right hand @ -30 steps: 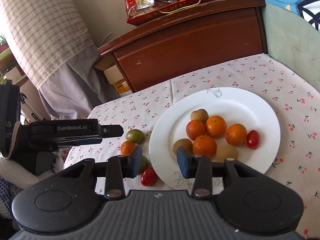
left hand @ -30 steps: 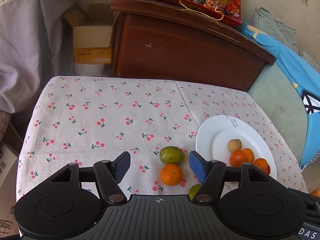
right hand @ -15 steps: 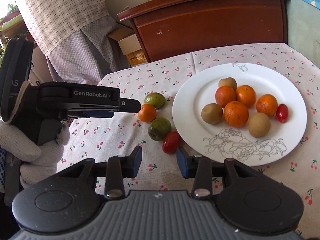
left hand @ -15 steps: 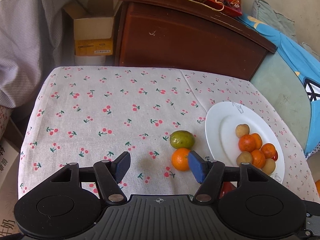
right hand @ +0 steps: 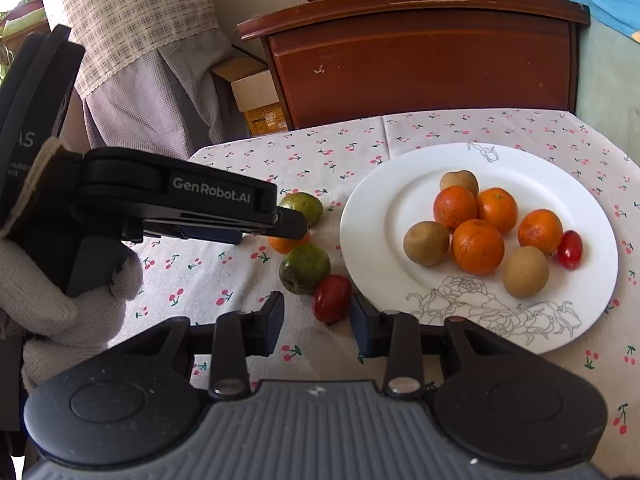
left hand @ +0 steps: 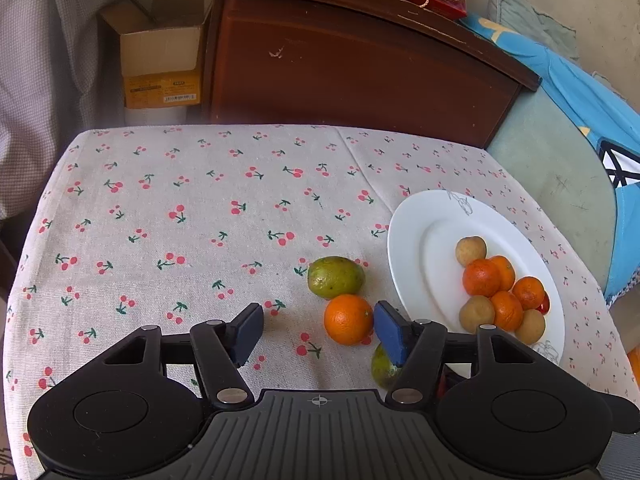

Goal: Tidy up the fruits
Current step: 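Move both open tools back to the fruit on the cloth, then grasp another mandarin with the left tool while the right tool grasps a red cherry tomato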

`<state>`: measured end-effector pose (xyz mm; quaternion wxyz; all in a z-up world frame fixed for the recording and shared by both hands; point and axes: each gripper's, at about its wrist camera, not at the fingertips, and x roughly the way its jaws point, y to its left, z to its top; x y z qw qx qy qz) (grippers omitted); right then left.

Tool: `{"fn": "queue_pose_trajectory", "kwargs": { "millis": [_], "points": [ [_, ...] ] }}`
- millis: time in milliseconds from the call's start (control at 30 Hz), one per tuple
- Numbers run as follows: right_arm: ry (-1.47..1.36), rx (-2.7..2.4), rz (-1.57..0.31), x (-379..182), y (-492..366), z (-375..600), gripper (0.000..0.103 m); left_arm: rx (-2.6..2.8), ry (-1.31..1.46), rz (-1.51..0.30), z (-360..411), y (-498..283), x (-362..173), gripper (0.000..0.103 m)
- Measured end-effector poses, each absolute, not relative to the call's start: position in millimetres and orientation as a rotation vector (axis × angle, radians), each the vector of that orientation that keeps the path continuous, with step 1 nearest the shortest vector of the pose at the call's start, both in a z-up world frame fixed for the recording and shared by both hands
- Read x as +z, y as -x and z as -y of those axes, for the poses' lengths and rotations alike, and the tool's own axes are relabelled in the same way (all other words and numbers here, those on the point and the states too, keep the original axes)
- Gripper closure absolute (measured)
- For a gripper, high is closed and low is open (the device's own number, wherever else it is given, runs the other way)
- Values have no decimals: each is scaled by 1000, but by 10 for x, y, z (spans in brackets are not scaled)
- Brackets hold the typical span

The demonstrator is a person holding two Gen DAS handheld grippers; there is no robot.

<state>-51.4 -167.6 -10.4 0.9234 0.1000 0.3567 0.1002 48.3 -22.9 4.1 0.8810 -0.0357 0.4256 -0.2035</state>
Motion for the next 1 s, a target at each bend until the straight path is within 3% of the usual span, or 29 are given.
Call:
{"fn": "queue_pose_trajectory", "kwargs": {
  "millis": [200,433,767,900,1000],
  "points": [
    [-190,206,-722,-116,495,1682,76,-420,24,-858,278,-460,25,50],
    [-179,205,-718,-111,489,1679,81,-426,-8,-850,316,-440,21,65],
    [-166,210,-720,-102,497,1668,82,-433,-53,-839,362,-392,18,66],
    [-162,212,-720,-99,502,1660,82,-443,-53,-832,357,-376,26,75],
    [-158,215,-722,-97,508,1654,83,-442,-37,-827,345,-353,23,77]
  ]
}}
